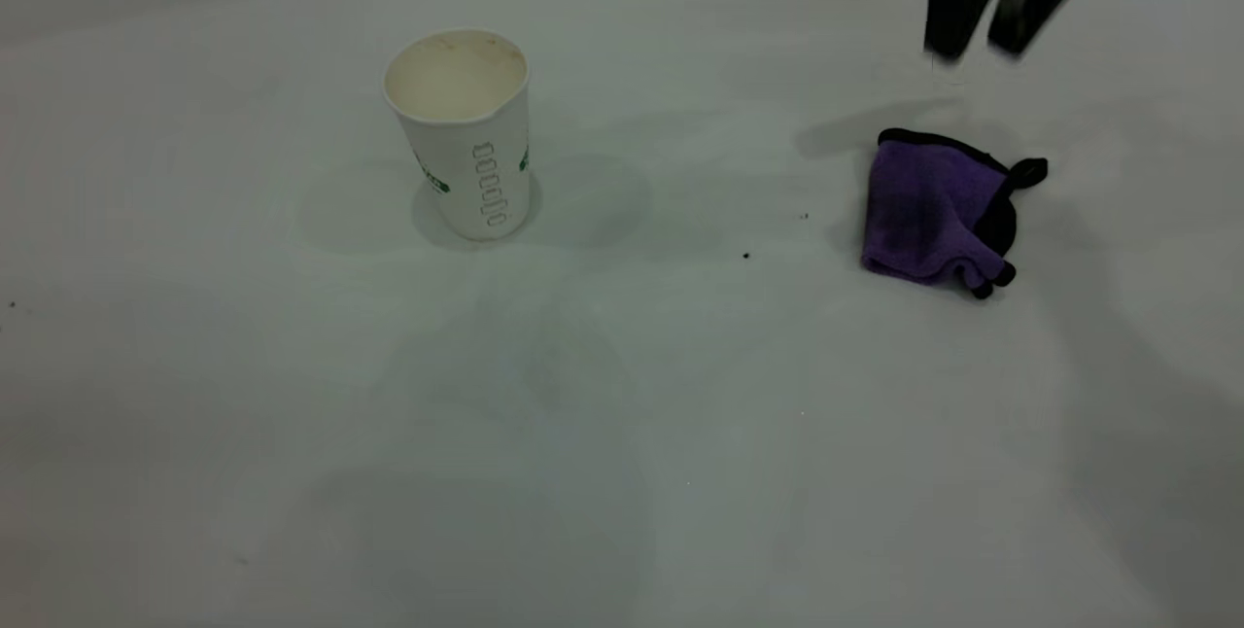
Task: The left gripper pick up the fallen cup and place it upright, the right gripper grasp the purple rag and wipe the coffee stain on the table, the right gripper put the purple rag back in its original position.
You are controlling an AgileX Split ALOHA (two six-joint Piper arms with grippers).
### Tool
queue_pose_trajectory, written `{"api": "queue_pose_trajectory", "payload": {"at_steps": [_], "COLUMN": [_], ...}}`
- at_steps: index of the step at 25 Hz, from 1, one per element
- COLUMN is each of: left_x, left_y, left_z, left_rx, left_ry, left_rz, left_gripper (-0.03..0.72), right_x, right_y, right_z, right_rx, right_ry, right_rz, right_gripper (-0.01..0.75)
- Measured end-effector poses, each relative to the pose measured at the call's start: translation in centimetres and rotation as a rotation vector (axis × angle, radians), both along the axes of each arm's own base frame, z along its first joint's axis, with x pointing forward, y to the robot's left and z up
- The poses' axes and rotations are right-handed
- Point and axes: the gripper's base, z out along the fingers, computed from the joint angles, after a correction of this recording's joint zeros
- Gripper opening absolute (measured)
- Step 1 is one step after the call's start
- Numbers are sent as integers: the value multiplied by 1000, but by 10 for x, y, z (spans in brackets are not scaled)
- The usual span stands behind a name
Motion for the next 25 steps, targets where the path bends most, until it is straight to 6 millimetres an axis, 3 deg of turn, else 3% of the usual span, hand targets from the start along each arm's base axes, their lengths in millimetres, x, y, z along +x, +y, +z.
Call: {"api": "queue_pose_trajectory", "payload": {"at_steps": [6, 11, 17, 22, 25], "left_x": [0, 0, 0, 0, 0], "left_y": [0, 0, 0, 0, 0], "left_z": [0, 0, 0, 0, 0], "left_rx": [0, 0, 0, 0, 0], "left_ry": [0, 0, 0, 0, 0], "left_rz": [0, 0, 0, 0, 0], "left_gripper": [500, 500, 500, 500, 500], "right_x": [-20, -72, -163, -235, -269], "right_y": [-5, -17, -39, -62, -75], "right_z": [66, 102, 112, 103, 97], "right_rx": [25, 18, -15, -82, -120], "right_ry": [-110, -124, -77, -91, -144], "right_rz": [-22, -30, -57, -136, -154], "right_gripper": [465, 466, 466, 466, 466]}}
